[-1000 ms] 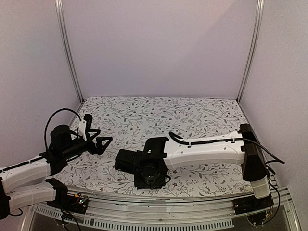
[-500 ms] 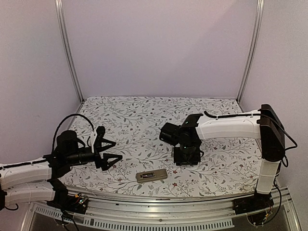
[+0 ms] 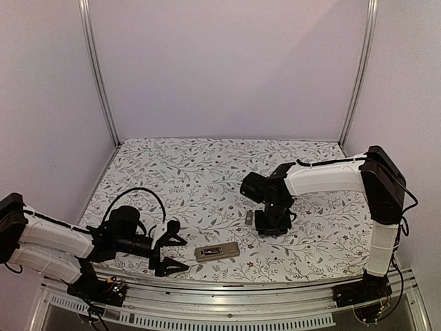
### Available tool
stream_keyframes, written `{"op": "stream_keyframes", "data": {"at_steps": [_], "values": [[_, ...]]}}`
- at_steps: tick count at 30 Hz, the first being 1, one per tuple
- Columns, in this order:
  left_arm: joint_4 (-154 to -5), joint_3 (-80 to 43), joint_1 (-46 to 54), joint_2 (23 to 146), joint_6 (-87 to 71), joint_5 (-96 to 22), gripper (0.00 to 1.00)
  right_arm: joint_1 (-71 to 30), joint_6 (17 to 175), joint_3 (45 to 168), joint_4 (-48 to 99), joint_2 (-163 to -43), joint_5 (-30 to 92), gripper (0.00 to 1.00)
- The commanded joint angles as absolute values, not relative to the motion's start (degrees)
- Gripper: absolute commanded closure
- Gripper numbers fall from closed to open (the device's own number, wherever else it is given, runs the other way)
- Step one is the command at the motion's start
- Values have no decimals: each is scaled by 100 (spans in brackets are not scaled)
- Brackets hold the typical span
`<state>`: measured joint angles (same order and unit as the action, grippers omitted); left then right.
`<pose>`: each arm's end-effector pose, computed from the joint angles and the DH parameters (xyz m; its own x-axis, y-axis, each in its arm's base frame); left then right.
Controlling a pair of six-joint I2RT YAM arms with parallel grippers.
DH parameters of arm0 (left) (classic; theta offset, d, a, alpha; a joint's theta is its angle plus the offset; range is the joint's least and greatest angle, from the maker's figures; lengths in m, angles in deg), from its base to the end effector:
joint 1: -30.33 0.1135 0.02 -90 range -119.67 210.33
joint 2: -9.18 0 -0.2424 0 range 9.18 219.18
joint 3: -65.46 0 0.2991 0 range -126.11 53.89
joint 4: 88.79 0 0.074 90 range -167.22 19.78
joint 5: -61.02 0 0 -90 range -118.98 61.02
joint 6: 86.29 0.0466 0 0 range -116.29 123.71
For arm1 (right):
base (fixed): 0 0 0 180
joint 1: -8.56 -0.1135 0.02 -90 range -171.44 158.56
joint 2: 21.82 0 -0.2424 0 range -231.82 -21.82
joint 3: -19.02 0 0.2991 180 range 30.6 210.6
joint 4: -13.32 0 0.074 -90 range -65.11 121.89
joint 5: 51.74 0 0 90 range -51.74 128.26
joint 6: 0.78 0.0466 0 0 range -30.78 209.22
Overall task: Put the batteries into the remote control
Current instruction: Place the battery at the center of the board.
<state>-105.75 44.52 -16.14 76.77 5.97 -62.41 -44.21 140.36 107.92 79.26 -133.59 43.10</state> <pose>0.1405 -0.1851 0.0642 -0.3040 0.3678 -0.8788 0.9474 0.2135 -0.2384 0.2379 0.3065 0.1020 -0.9965 -0.0289 -0.0787 -0.0261 0.9990 -0.0368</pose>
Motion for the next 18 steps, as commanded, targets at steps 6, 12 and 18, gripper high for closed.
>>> {"op": "stream_keyframes", "data": {"at_steps": [6, 12, 18], "values": [[-11398, 4307, -2269, 9037, 579, -5247, 4, -4408, 13689, 10820, 7674, -13857, 3628, 69], [-12004, 4333, -2267, 9470, 590, -4913, 4, -4408, 13645, 10975, 7751, -13941, 3580, 45], [-12399, 4361, -2259, 9709, 855, -4947, 5, -4407, 13615, 11103, 7833, -13918, 3585, 32]]}}
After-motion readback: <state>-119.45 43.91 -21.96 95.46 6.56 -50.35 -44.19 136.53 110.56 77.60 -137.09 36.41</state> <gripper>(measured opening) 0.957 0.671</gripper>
